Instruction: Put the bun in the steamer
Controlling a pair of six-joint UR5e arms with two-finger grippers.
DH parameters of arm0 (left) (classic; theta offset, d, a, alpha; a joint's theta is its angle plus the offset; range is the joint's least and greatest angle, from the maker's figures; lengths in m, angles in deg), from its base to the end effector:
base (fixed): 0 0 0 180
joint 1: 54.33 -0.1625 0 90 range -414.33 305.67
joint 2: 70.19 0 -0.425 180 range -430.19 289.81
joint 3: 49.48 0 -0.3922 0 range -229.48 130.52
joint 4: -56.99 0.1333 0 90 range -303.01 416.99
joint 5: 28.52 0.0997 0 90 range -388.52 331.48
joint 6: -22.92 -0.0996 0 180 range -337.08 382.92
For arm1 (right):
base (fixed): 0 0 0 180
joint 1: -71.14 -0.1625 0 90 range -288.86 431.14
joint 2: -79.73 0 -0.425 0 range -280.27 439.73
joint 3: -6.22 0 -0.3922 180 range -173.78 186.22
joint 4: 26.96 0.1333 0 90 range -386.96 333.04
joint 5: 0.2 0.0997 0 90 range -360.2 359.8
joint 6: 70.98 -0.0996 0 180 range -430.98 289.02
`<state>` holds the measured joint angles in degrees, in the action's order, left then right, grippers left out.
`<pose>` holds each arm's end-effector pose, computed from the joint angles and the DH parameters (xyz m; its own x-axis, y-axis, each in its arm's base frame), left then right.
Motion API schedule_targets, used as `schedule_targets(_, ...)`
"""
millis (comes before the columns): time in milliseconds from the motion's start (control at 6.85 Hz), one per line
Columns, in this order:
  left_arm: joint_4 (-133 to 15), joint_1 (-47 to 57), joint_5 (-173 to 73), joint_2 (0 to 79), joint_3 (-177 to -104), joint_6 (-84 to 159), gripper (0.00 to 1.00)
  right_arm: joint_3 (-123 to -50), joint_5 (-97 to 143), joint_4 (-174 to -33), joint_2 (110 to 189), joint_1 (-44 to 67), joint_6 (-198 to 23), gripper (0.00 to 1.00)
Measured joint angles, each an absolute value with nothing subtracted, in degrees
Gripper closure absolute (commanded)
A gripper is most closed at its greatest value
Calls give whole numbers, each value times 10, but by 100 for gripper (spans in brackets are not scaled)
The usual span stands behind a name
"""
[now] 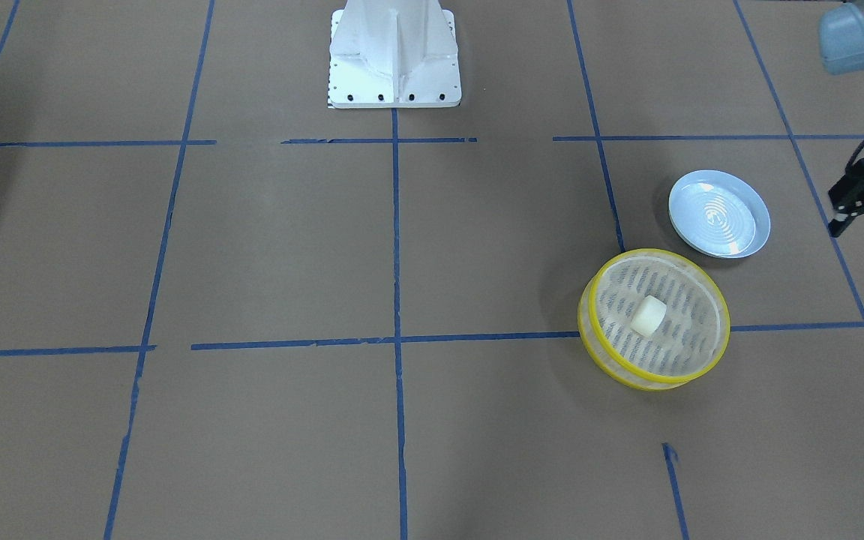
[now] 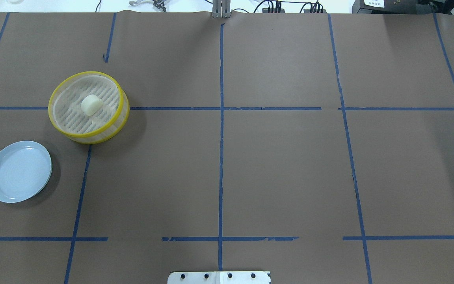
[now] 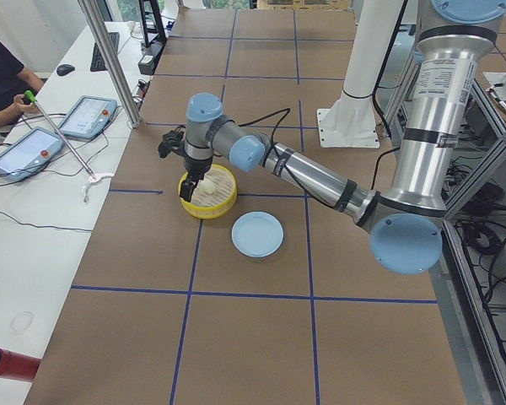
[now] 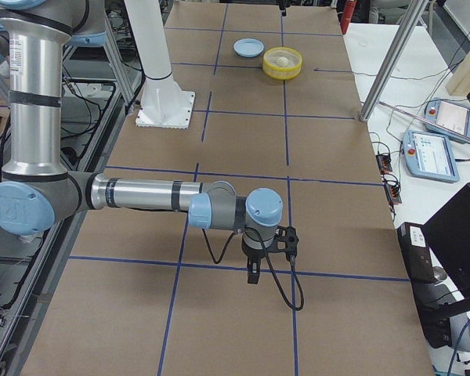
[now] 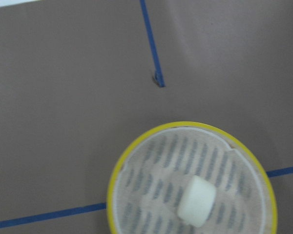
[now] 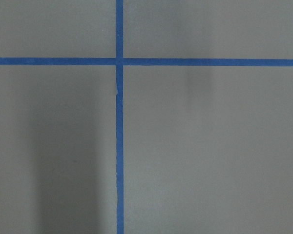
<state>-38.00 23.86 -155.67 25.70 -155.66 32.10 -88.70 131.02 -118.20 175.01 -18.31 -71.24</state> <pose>0.0373 -0.5357 0.4632 0.7438 0.2874 -0.6035 -0.0644 0.9294 0.3633 0.0633 -0.4513 0.6658 0.7524 0.0157 0.6586 0.0062 0.9995 -0.0309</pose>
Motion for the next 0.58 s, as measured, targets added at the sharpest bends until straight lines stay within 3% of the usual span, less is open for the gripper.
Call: schedule_targets(584,-373,370,-1598,146,-1449,137,0,-887,1310,-1182,1750,-183,-712,0)
